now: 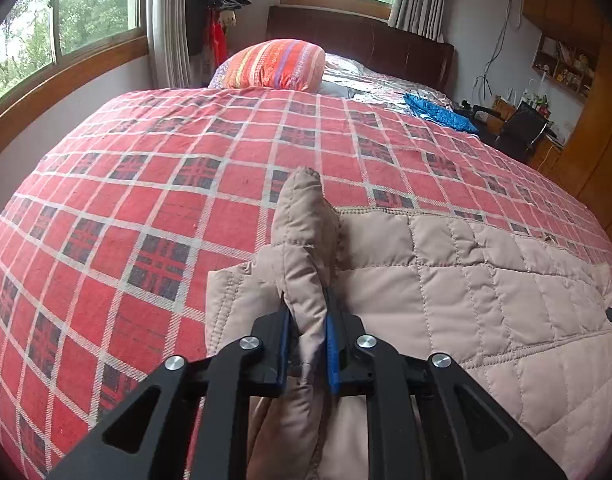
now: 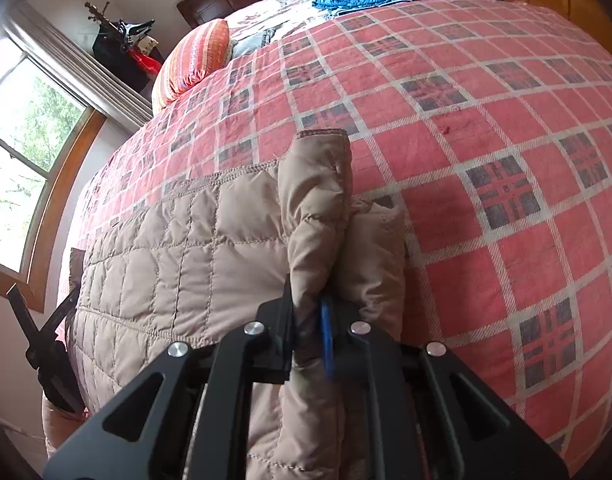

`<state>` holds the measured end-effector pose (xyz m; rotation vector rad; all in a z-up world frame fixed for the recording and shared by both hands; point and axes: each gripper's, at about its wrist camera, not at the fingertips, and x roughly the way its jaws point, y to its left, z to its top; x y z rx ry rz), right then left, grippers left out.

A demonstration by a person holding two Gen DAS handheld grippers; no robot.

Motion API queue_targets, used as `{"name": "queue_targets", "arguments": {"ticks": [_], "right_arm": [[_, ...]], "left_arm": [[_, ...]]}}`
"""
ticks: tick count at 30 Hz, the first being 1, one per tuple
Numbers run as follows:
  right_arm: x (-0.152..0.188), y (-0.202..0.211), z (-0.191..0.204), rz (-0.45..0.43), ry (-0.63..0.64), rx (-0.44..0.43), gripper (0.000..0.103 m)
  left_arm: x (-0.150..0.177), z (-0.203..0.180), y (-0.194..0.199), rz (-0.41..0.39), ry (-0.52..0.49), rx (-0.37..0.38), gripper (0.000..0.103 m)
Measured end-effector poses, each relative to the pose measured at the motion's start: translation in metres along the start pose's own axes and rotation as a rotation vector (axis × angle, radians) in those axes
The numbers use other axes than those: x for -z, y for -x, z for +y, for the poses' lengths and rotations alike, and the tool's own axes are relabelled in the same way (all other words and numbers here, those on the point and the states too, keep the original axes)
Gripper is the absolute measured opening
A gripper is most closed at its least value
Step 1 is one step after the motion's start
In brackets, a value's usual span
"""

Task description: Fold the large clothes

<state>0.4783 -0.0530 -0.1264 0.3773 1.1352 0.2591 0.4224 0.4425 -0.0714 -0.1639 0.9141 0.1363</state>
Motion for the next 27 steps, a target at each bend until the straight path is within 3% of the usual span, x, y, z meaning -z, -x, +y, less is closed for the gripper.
{"name": "queue_targets", "arguments": {"ticks": [1,6,9,17,21,27], "right_arm": [[0.001,0.003,0.001,-0.003,0.000,0.006,0.011],[0.002,0.032,0.006,-0.036,0.020,-0.011,0.037],[0.017,0.057,0.008,-0.054,0.063,-0.030,0.037],[0.089,0.094,0.006,-0.036,0.160,-0.084,0.037],[0.116,0.097,0.004,-0.025,0.173,-0.107,0.037],[0.130,0.081,-0.004,0.003,0.147,-0.119,0.037]], "left_arm": [[-0.001,0.001,0.001,0.011,0.005,0.005,0.018],[-0.008,0.017,0.026,0.036,0.051,0.053,0.035],[-0.005,0.034,0.054,0.027,0.092,0.116,0.038],[0.062,0.059,0.106,0.032,0.056,0.114,0.043],[0.096,0.060,0.114,0.042,0.052,0.147,0.043],[0.117,0.053,0.106,0.056,0.062,0.193,0.044]]}}
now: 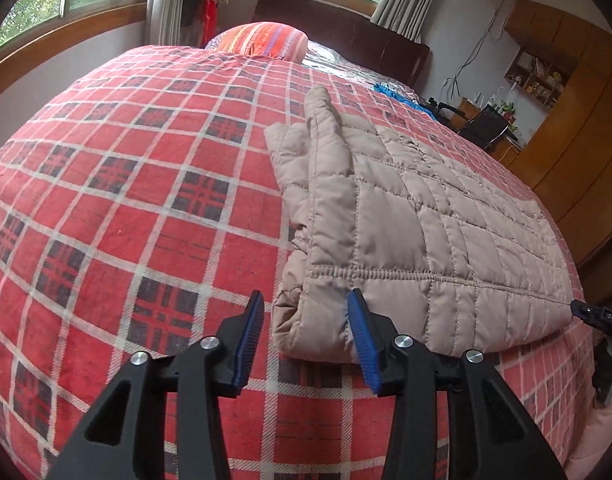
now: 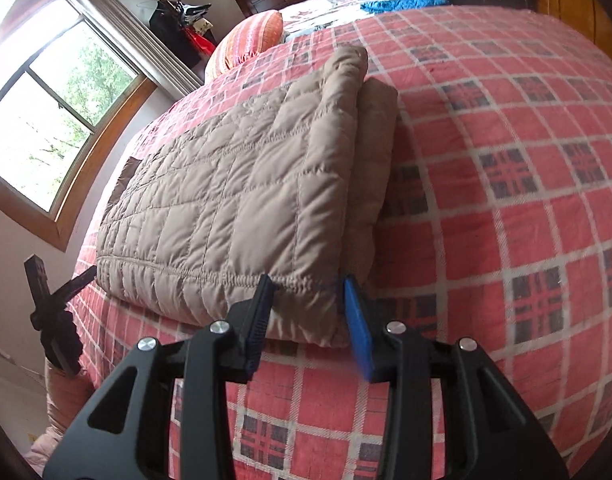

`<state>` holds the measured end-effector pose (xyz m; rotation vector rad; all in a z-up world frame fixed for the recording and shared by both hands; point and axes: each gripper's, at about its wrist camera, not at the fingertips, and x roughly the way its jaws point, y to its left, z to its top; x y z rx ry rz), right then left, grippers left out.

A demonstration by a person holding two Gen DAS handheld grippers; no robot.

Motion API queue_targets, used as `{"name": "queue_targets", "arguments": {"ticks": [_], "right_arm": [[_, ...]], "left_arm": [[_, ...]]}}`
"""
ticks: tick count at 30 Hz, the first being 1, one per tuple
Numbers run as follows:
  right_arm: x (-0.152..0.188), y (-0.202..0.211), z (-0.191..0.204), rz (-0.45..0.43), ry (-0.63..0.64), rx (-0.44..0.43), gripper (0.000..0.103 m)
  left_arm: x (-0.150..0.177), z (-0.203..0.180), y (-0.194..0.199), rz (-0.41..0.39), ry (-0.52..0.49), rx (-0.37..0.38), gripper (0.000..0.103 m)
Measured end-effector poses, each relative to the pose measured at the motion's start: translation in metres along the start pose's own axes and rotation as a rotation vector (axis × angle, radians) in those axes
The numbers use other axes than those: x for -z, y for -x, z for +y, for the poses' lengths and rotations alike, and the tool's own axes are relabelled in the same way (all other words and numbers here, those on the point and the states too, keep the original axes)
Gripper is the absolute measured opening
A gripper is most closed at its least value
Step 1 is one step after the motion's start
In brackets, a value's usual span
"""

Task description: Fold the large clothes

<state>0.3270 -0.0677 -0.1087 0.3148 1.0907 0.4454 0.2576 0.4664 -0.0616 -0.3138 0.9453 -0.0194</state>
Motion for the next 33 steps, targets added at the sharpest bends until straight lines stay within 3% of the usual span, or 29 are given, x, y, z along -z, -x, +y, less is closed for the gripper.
{"name": "queue_targets", "arguments": {"ticks": [3,5,8,10,16,23,33], "right_arm": [[0.003,-0.010,0.000,0.013,0.013,0.016,0.034],[0.004,-0.012,0.001,0.014,0.013,0.013,0.028],[0.003,-0.004,0.006,-0.002,0.033,0.025,0.017],[0.001,0.007,0.006,-0.015,0.023,-0.010,0.009],[0.000,0.016,0.009,-0.003,0.023,-0.001,0.008],[0.008,-0.013,-0.017,0.061,-0.050,-0.022,0.008],[0.010,-0.023,-0.025,0.068,-0.072,-0.020,0.009]], "left_arm": [[0.002,-0.004,-0.004,0.007,0.002,0.007,0.042],[0.003,-0.008,-0.006,0.012,0.001,0.014,0.025],[0.002,-0.012,-0.004,0.008,0.011,0.012,0.011],[0.001,-0.011,0.001,0.006,0.030,0.034,0.008],[-0.001,-0.003,0.018,-0.012,0.048,0.089,0.006],[0.011,0.015,-0.014,0.048,0.064,0.091,0.006],[0.017,0.002,-0.019,0.028,-0.021,0.009,0.008]]}}
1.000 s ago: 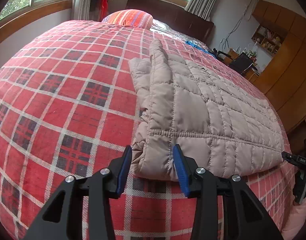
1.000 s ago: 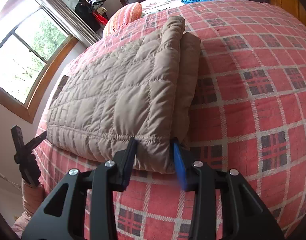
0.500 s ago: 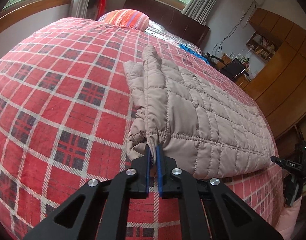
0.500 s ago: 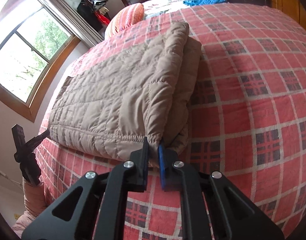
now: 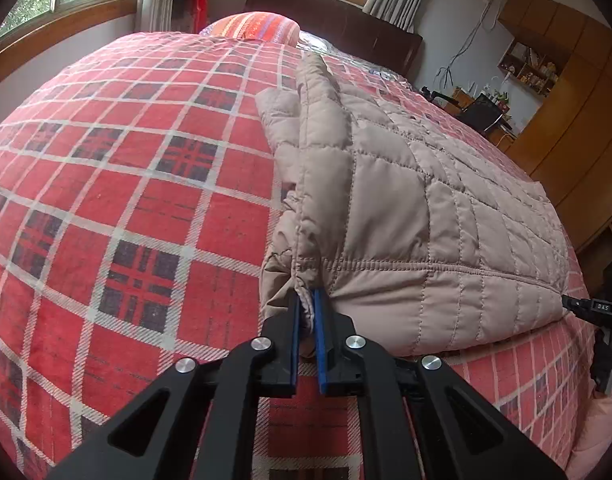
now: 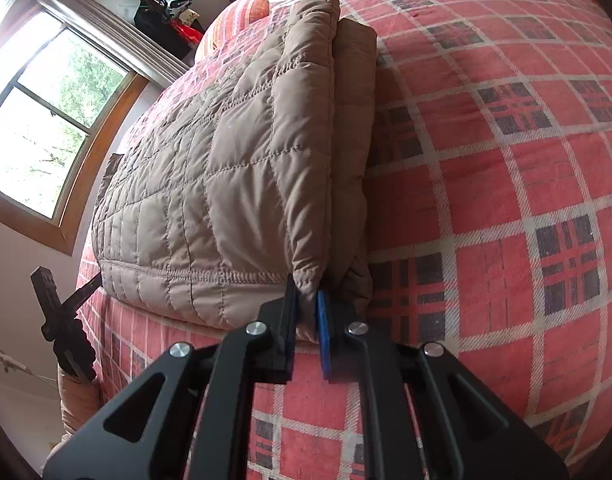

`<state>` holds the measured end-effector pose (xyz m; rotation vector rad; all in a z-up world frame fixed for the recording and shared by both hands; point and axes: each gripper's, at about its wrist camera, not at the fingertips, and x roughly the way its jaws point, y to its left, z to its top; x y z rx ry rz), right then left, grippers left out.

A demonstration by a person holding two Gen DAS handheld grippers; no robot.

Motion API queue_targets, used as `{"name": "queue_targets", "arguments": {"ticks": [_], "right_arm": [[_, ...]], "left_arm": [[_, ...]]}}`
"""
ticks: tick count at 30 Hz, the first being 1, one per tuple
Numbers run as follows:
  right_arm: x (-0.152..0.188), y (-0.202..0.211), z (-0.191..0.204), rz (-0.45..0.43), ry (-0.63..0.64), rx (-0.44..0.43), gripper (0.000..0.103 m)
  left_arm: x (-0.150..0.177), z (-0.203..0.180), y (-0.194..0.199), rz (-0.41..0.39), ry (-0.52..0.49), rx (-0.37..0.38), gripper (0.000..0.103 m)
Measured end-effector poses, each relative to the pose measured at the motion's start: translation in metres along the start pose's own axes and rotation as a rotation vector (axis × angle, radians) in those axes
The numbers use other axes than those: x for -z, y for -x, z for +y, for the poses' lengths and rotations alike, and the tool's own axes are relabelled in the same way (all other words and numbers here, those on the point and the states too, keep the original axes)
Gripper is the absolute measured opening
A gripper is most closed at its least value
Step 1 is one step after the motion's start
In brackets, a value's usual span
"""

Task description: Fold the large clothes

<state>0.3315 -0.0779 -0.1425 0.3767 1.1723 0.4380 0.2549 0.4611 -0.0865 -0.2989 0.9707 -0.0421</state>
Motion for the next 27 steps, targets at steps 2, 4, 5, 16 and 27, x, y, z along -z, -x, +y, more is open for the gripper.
{"name": "queue_targets", "arguments": {"ticks": [2,4,5,16,27], "right_arm": [[0.000,0.002,0.005,-0.002,0.007,0.019,0.009],[0.000,0.008,0.011,-0.016,0.014,0.033,0.016],[0.001,0.011,0.016,-0.023,0.022,0.039,0.026],[-0.031,0.067,0.036,-0.198,0.046,-0.029,0.089],[-0.074,0.022,0.006,-0.107,-0.039,-0.084,0.090]], "left_arm": [[-0.002,-0.001,0.002,0.002,0.004,-0.014,0.011],[-0.003,-0.004,0.008,0.000,-0.001,-0.033,0.019],[-0.004,-0.005,0.013,-0.006,0.000,-0.047,0.031],[-0.049,0.005,0.043,-0.116,0.071,0.035,0.085],[-0.079,0.020,-0.016,0.007,0.119,0.105,0.086]]}}
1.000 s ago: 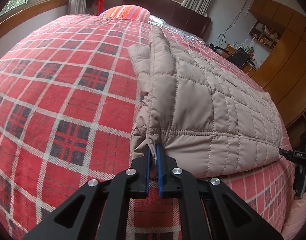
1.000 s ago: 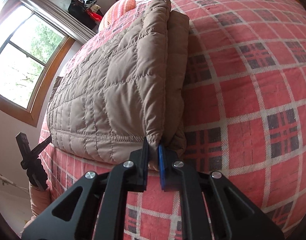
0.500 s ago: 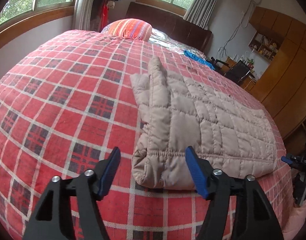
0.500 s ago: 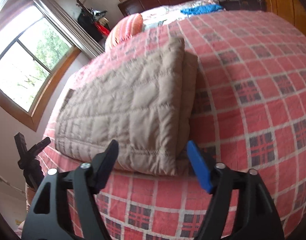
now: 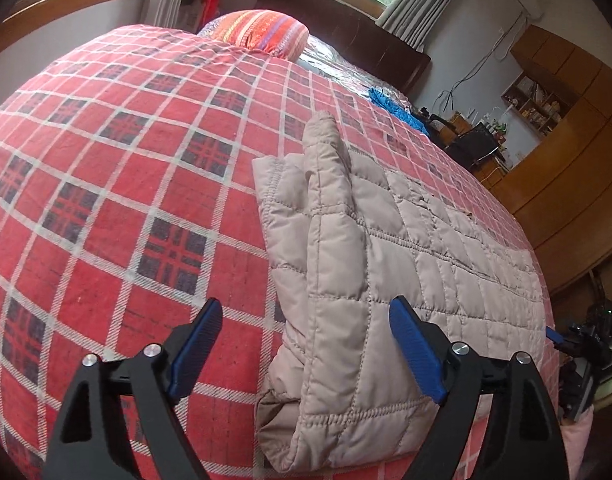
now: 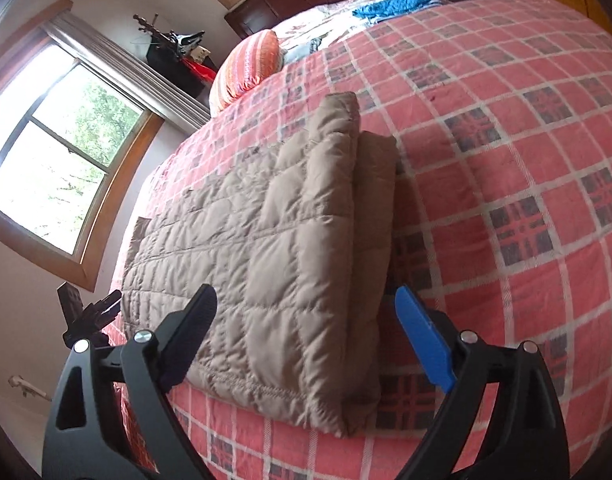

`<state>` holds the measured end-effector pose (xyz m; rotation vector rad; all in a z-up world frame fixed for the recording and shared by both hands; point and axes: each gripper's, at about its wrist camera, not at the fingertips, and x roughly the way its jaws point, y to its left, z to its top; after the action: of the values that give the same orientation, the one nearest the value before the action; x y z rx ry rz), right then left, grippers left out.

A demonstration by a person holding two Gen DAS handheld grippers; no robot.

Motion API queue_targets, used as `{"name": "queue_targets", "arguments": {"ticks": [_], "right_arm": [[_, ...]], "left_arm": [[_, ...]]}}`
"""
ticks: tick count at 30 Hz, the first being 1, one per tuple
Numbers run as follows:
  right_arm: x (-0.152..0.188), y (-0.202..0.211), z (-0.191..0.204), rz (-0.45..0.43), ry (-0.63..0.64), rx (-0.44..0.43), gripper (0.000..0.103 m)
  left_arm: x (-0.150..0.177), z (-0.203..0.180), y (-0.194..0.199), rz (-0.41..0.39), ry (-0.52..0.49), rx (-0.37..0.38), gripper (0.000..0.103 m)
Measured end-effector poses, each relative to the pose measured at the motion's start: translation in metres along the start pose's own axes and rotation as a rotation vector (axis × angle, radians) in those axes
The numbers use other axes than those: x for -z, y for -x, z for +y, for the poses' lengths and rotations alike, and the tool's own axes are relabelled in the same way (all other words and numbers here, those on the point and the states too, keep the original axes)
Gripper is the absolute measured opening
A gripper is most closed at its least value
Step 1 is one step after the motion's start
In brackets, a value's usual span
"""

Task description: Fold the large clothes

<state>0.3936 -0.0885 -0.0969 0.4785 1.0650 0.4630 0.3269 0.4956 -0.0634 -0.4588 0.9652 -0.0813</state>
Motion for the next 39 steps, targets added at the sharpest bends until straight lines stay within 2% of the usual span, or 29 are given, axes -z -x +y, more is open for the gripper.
{"name": "queue_targets", "arguments": {"ticks": [11,17,19,22,25,27,29,31,34,39], "right_arm": [[-0.003,-0.045,-0.030,0.065,-0.068,-0.055,0.090],[-0.007,-0.058,-0.027,0.064,-0.040,-0.065,0.091],[-0.011,-0.061,-0.022,0.064,-0.022,-0.062,0.088],[-0.013,-0.070,-0.015,0.080,-0.006,-0.086,0.075],[-0.012,-0.074,-0.010,0.081,0.015,-0.087,0.063],[-0.012,-0.071,-0.005,0.080,0.021,-0.109,0.042],[-0.010,-0.067,-0.001,0.071,0.045,-0.108,0.031],[-0.009,-0.058,0.008,0.053,0.064,-0.109,0.023],[-0.009,-0.044,0.019,0.033,0.079,-0.114,0.017],[-0.006,-0.010,0.044,-0.007,0.130,-0.133,0.015]], "left_arm": [[-0.007,0.008,-0.035,0.062,0.022,0.102,0.086],[-0.012,-0.003,-0.051,0.106,0.000,0.148,0.086],[-0.013,-0.009,-0.057,0.118,-0.013,0.160,0.086],[-0.013,-0.021,-0.063,0.133,-0.034,0.165,0.083],[-0.013,-0.029,-0.065,0.131,-0.044,0.153,0.070],[-0.014,-0.030,-0.062,0.121,-0.033,0.153,0.055],[-0.015,-0.029,-0.058,0.109,-0.025,0.176,0.033],[-0.015,-0.030,-0.048,0.081,-0.021,0.204,0.023],[-0.014,-0.037,-0.035,0.044,-0.034,0.207,0.017],[-0.014,-0.055,-0.002,-0.014,-0.075,0.231,0.015]]}}
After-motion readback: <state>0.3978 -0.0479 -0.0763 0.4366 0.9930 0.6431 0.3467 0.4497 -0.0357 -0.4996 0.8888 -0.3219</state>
